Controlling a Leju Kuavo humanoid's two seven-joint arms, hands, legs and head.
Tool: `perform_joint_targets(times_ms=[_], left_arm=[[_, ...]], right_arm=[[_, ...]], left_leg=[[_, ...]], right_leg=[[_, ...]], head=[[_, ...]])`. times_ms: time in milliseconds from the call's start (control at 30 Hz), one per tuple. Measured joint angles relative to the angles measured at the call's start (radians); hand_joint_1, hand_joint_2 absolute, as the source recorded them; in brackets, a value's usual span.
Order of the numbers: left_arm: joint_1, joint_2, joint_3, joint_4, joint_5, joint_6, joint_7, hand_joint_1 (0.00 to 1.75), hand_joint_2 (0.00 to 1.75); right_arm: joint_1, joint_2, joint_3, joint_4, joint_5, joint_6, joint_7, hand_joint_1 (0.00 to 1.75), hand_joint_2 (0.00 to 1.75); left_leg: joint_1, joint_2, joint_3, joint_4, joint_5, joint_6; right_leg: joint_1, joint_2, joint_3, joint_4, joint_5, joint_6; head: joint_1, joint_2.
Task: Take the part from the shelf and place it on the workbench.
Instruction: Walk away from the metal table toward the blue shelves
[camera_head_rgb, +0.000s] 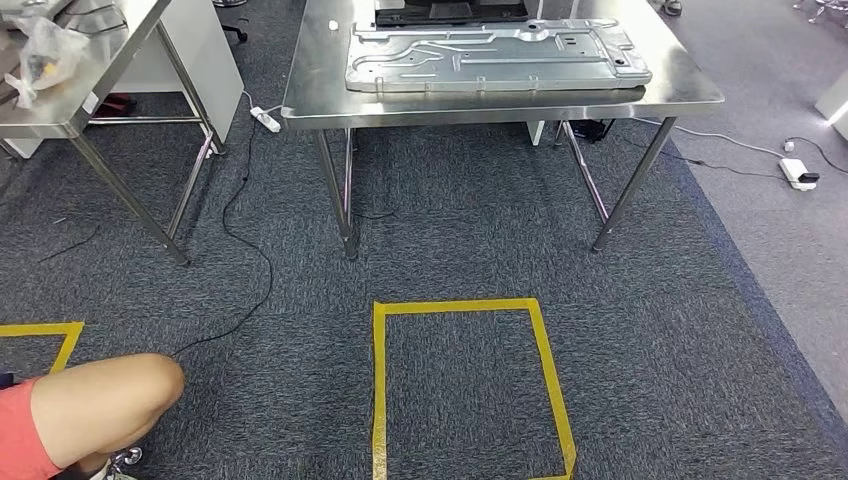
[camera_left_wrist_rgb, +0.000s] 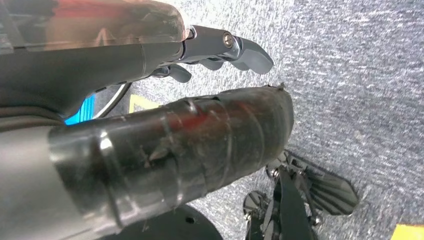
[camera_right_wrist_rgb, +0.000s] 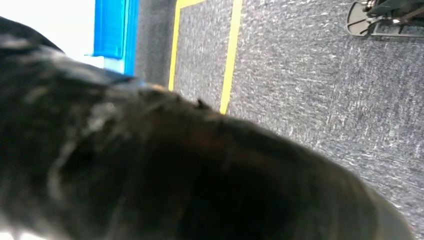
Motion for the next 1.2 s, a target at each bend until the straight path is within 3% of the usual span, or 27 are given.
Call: perform_joint_targets(times_ms=[67,100,167,233,267,300,367,433,533,600,700,767,800,867,933,1000,1067,1133,1200], left_arm=[[0.000,-0.001,0.000,0.000,0.002,0.000,0.000,0.00,0.00],[0.001,-0.001,0.000,0.000,0.003,0.000,0.000,0.00,0.00],[0.002,0.000,0.000,0.000,0.003,0.000,-0.001,0.00,0.00],[0.004,0.000,0.000,0.000,0.002,-0.004,-0.009,0.00,0.00],[0.005,-0.001,0.000,0.000,0.001,-0.005,-0.013,0.00,0.00],[0.005,-0.001,0.000,0.000,0.000,-0.007,-0.016,0.00,0.00],[0.005,0.000,0.000,0.000,0.000,-0.007,-0.018,0.00,0.00],[0.003,0.000,0.000,0.000,0.000,-0.006,-0.018,0.00,0.00],[0.005,0.000,0.000,0.000,0.001,-0.002,-0.016,0.00,0.00],[0.005,0.000,0.000,0.000,0.003,-0.001,-0.015,0.00,0.00],[0.004,0.000,0.000,0.000,0.004,0.000,-0.015,0.00,0.00],[0.006,-0.001,0.000,0.000,0.005,0.000,-0.015,0.00,0.00],[0.006,-0.001,0.000,0.000,0.005,0.000,-0.014,0.00,0.00],[0.007,-0.001,0.000,0.000,0.005,0.000,-0.014,0.00,0.00],[0.005,-0.001,0.000,0.000,0.006,0.000,-0.014,0.00,0.00],[0.004,-0.002,0.000,0.000,0.008,0.000,-0.014,0.00,0.00],[0.004,-0.002,0.000,0.000,0.009,0.000,-0.014,0.00,0.00],[0.004,-0.001,0.000,0.000,0.009,0.000,-0.014,0.00,0.00],[0.005,-0.001,0.000,0.000,0.010,0.000,-0.014,0.00,0.00]], right_arm=[[0.000,0.002,0.000,0.000,0.001,0.005,0.000,0.00,0.00],[0.000,0.003,0.000,0.000,0.002,0.008,0.000,0.00,0.00],[-0.001,0.003,0.000,0.000,0.004,0.010,0.000,0.00,0.00],[0.000,0.003,0.000,0.000,0.009,0.011,0.000,0.00,0.00],[0.001,0.004,0.000,0.000,0.012,0.011,0.000,0.00,0.00],[0.001,0.004,0.000,0.000,0.015,0.012,0.000,0.00,0.00],[0.001,0.005,0.000,0.000,0.019,0.013,0.000,0.00,0.00],[0.000,0.005,0.000,0.000,0.021,0.014,0.000,0.00,0.00],[0.000,0.005,0.000,0.000,0.023,0.014,0.000,0.00,0.00],[0.000,0.005,0.000,0.000,0.028,0.012,0.000,0.00,0.00],[0.001,0.005,0.000,0.000,0.037,0.008,0.001,0.00,0.00],[0.003,0.007,0.000,0.000,0.039,0.008,0.003,0.00,0.00],[0.005,0.007,0.000,0.000,0.039,0.008,0.004,0.00,0.00],[0.005,0.007,0.000,0.000,0.040,0.008,0.007,0.00,0.00],[0.004,0.007,0.000,0.000,0.040,0.009,0.008,0.00,0.00],[0.003,0.007,0.000,0.000,0.039,0.009,0.008,0.00,0.00],[0.004,0.009,0.000,0.000,0.037,0.009,0.006,0.00,0.00],[0.004,0.011,0.000,0.000,0.035,0.009,0.001,0.00,0.00],[0.004,0.011,0.000,0.000,0.033,0.009,-0.003,0.00,0.00]], left_leg=[[0.001,-0.003,-0.009,0.019,-0.016,-0.011],[0.002,-0.005,-0.024,0.053,-0.042,-0.014],[0.006,-0.006,-0.073,0.170,-0.119,-0.021],[0.009,-0.006,-0.109,0.271,-0.160,-0.026],[0.010,-0.006,-0.103,0.275,-0.153,-0.028],[0.011,-0.006,-0.077,0.235,-0.127,-0.028],[0.011,-0.007,0.003,0.095,-0.070,-0.024],[0.008,-0.008,0.044,0.008,-0.051,-0.015],[0.006,-0.007,0.045,-0.008,-0.045,0.002],[0.010,-0.005,0.046,-0.017,-0.035,0.018],[0.009,-0.002,0.037,-0.018,-0.027,0.029],[0.008,-0.002,0.032,-0.015,-0.026,0.030],[0.008,-0.002,0.031,-0.013,-0.026,0.029],[0.008,-0.003,0.030,-0.008,-0.028,0.026],[0.005,-0.003,0.027,-0.001,-0.031,0.016],[0.003,-0.003,0.025,0.000,-0.030,0.003],[0.004,-0.004,0.022,0.004,-0.036,-0.008],[0.006,-0.006,-0.004,0.064,-0.079,-0.016],[0.008,-0.006,-0.062,0.189,-0.145,-0.022]], right_leg=[[-0.005,-0.002,-0.004,-0.006,0.012,-0.015],[-0.008,-0.003,-0.008,-0.009,0.019,-0.022],[-0.007,-0.005,-0.020,-0.009,0.027,-0.031],[-0.006,-0.005,-0.031,-0.007,0.032,-0.031],[-0.006,-0.005,-0.035,-0.005,0.034,-0.029],[-0.006,-0.005,-0.037,-0.002,0.035,-0.027],[-0.005,-0.004,-0.042,0.006,0.035,-0.022],[-0.003,-0.003,-0.047,0.013,0.036,-0.012],[-0.003,-0.003,-0.050,0.014,0.040,0.006],[-0.006,-0.002,-0.064,0.047,0.013,0.016],[-0.010,0.000,-0.137,0.213,-0.082,0.025],[-0.011,-0.001,-0.164,0.282,-0.097,0.028],[-0.011,-0.001,-0.150,0.260,-0.076,0.028],[-0.011,-0.001,-0.083,0.132,-0.013,0.022],[-0.005,-0.001,-0.038,0.033,0.018,0.014],[0.000,0.000,-0.033,0.014,0.018,0.007],[-0.005,0.000,-0.032,0.007,0.023,-0.005],[-0.010,-0.001,-0.032,-0.001,0.030,-0.018],[-0.009,-0.002,-0.036,-0.001,0.032,-0.023]], head=[[-0.001,0.000],[-0.002,0.000],[-0.003,0.000],[-0.003,0.000],[-0.003,0.000],[-0.003,0.000],[-0.003,0.000],[-0.003,0.000],[-0.003,0.000],[-0.002,0.000],[-0.001,0.000],[-0.001,0.000],[-0.001,0.000],[-0.001,0.000],[-0.001,0.000],[-0.002,0.000],[-0.002,0.000],[-0.003,0.000],[-0.003,0.000]])
